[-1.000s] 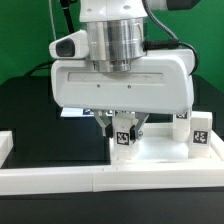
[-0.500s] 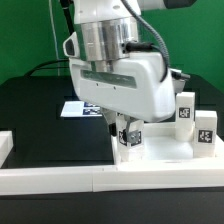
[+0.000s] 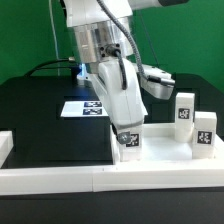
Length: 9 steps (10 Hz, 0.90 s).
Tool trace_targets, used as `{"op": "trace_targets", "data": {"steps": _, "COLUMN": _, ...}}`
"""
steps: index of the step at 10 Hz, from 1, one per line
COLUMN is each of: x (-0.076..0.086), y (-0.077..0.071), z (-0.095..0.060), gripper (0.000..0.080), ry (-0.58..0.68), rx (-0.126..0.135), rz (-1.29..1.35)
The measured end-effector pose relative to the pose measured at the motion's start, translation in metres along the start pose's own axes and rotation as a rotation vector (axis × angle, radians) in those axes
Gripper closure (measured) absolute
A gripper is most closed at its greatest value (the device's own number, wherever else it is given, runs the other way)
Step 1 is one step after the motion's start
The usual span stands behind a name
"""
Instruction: Assemble square table
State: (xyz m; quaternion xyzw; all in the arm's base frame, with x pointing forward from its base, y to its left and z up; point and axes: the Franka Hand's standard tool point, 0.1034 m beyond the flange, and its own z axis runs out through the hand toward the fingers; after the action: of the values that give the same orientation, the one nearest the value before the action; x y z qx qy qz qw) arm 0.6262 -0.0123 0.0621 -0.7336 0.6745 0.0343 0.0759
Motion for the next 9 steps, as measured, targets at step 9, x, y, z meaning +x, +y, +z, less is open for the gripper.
{"op": "trace_targets", "data": {"steps": 9, "x": -0.0079, "y": 0.0022, "z": 0.0007, "gripper": 0.0329, "ry": 0.008, "rx": -0.001, "rz": 0.516}}
